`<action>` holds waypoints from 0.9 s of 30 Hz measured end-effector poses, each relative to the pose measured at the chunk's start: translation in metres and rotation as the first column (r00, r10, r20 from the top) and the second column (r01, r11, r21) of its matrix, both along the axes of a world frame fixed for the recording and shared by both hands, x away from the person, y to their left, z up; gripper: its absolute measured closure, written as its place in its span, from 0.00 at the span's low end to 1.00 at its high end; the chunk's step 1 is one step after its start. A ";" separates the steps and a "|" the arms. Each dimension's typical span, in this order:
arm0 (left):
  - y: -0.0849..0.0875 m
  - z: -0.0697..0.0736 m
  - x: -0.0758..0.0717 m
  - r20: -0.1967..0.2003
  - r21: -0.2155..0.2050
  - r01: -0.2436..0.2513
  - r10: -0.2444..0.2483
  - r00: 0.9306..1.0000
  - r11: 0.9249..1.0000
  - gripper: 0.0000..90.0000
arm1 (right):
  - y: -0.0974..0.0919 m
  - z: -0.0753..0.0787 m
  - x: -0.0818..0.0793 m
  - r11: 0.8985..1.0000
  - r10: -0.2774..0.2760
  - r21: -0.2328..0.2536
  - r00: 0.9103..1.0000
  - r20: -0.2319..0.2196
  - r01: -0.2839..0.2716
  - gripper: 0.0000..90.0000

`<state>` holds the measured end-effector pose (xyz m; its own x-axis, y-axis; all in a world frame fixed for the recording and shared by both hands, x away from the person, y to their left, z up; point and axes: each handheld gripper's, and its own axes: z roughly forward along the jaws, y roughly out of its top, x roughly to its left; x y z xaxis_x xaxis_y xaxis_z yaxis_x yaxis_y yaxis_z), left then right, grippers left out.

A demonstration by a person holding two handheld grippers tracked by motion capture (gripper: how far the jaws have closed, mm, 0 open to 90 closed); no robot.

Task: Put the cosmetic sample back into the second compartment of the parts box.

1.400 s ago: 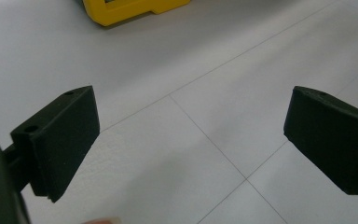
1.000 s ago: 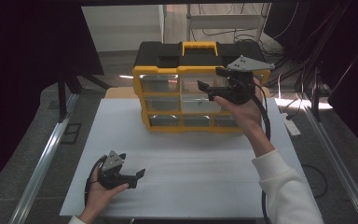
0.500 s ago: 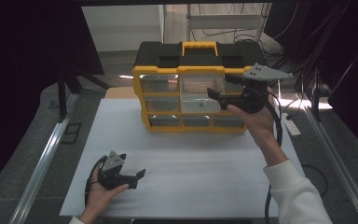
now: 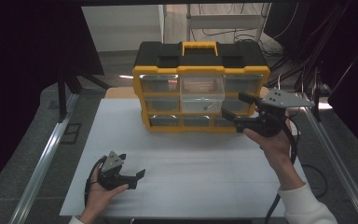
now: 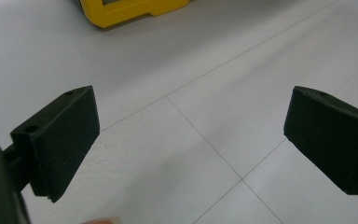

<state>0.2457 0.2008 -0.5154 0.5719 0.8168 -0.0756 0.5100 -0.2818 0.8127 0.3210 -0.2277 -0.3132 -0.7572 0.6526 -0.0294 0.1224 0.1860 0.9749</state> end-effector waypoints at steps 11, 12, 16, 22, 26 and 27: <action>-0.003 0.001 -0.001 0.005 0.000 0.004 -0.004 1.000 1.000 0.04 | -0.028 -0.045 -0.026 1.000 -0.002 -0.022 0.998 -0.058 0.000 0.22; -0.003 0.001 -0.001 0.005 0.000 0.004 -0.004 1.000 1.000 0.04 | -0.031 -0.052 -0.028 1.000 -0.005 -0.026 0.998 -0.066 0.004 0.22; -0.003 0.000 -0.001 0.007 0.006 0.004 -0.005 1.000 1.000 0.04 | -0.040 -0.075 -0.033 0.999 -0.016 -0.037 0.995 -0.103 0.012 0.22; -0.004 0.000 -0.001 0.009 0.006 0.004 -0.004 1.000 1.000 0.04 | -0.059 -0.113 -0.037 0.997 -0.057 -0.061 0.982 -0.181 0.047 0.22; -0.004 0.000 -0.001 0.010 0.008 0.005 -0.005 1.000 1.000 0.04 | -0.070 -0.132 -0.038 0.995 -0.084 -0.063 0.972 -0.218 0.072 0.22; -0.004 0.000 -0.001 0.011 0.008 0.005 -0.005 1.000 1.000 0.04 | -0.074 -0.140 -0.039 0.994 -0.095 -0.074 0.968 -0.232 0.080 0.23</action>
<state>0.2451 0.1970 -0.5154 0.5767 0.8146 -0.0626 0.4999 -0.2912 0.8157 0.2824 -0.3020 -0.4531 -0.6878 0.7192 0.0989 0.3648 0.2246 0.9036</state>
